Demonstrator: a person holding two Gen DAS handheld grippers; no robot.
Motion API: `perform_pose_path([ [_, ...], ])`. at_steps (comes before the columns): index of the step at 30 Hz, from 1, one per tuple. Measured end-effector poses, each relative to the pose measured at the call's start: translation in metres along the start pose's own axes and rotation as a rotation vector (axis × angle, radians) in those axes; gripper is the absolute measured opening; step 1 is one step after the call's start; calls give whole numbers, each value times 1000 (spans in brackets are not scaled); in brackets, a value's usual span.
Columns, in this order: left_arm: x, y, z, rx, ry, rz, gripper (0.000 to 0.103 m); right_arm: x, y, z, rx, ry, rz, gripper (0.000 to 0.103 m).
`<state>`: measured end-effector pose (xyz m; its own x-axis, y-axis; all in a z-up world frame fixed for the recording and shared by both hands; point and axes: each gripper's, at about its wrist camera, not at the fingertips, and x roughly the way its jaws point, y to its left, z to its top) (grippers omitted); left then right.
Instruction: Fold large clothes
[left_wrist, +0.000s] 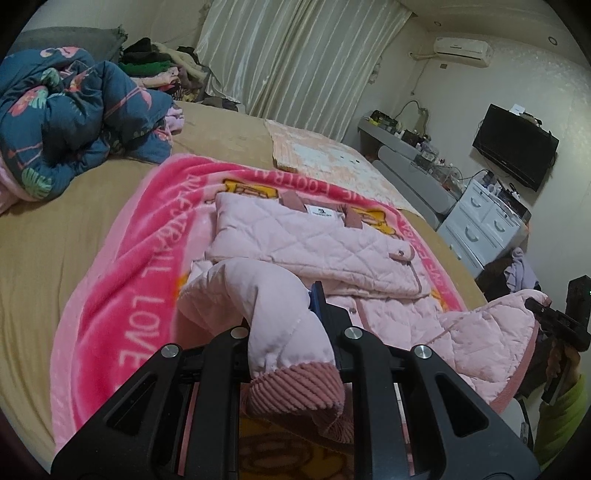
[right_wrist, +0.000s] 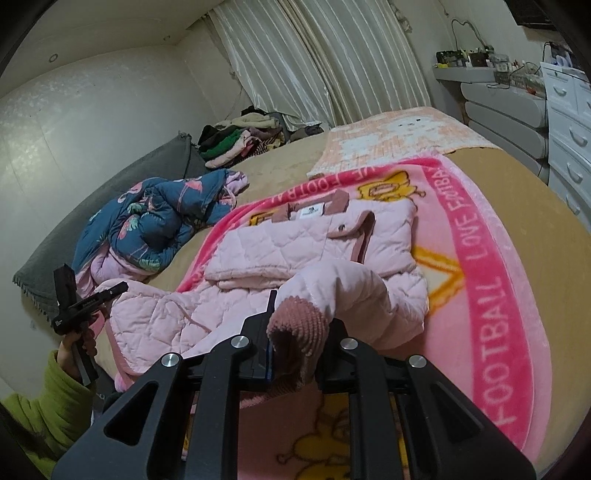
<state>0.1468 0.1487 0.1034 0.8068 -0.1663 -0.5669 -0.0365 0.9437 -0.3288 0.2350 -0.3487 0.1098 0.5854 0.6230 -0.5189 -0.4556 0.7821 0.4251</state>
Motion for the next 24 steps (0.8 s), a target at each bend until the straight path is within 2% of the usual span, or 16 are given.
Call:
perform_pose_path([
  [6,7,-3,12,14,-9,14,9,10,-3,15,12,-26,9,14],
  [16,31,0,36,32,-12,84,9,29,-20,43,53,-86,17,14],
  [24,60,6,56,43,-12,115,9,56,-38,65,89,-120,-16,14],
])
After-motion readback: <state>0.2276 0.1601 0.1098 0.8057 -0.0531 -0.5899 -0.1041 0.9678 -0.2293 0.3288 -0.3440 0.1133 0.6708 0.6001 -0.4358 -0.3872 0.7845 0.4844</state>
